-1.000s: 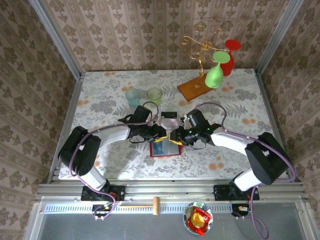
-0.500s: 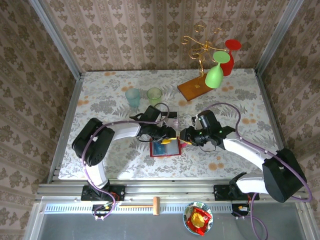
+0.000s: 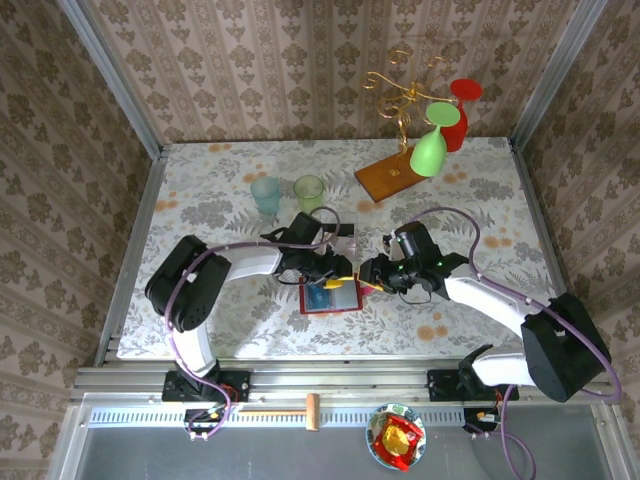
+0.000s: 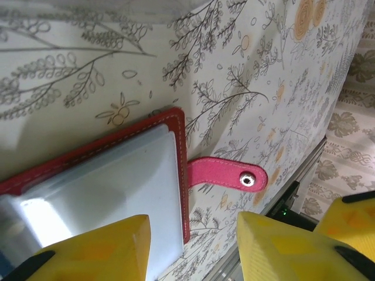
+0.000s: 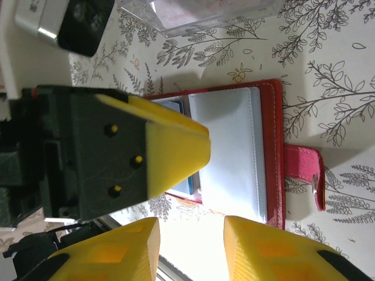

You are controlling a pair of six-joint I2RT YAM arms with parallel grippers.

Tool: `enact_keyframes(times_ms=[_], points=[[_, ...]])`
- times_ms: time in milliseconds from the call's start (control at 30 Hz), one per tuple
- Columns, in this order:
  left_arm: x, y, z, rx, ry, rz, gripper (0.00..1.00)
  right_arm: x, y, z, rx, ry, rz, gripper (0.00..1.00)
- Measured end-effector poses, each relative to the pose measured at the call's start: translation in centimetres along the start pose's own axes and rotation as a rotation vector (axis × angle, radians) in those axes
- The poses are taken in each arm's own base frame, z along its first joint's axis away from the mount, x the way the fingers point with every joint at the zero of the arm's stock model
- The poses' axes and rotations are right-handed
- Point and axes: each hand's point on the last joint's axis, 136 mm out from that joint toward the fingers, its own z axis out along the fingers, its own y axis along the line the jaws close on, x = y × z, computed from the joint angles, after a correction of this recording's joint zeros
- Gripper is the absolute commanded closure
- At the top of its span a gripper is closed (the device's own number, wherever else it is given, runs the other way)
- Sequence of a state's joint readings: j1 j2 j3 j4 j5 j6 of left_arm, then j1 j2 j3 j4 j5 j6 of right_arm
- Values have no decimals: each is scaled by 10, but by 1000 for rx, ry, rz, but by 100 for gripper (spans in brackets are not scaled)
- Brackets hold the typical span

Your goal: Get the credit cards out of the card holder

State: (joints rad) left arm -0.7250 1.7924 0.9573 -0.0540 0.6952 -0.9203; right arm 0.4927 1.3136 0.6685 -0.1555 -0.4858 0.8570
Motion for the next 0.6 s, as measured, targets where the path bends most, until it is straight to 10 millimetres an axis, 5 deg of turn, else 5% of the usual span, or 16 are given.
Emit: enact_keyframes(times_ms=[233,600], points=[[3,4,-23,11,-48,-3,60,6,5,24,10,67,1,68],[16,39,-45,-20,-98,-65,67,10,30,66,1,160,-25,70]])
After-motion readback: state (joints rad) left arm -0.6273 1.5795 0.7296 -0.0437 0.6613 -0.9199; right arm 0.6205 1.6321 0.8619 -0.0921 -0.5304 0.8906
